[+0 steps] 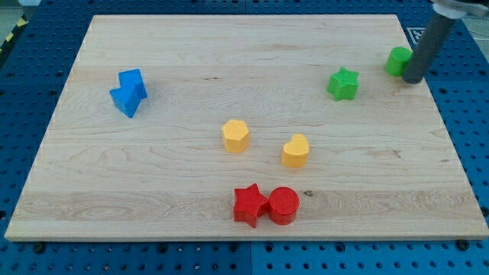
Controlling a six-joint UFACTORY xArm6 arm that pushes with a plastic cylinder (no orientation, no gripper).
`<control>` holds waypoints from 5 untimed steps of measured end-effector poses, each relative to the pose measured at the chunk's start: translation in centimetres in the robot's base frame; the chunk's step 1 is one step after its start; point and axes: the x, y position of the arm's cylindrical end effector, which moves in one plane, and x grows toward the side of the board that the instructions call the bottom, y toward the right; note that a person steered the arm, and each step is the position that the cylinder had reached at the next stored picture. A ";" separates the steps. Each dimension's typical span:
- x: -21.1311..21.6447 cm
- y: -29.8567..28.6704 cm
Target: Move the green circle to the top right of the board
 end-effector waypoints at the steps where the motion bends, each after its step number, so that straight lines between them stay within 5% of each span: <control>1: -2.6 -1.5; 3: -1.2 -0.3; 5: -5.2 -2.9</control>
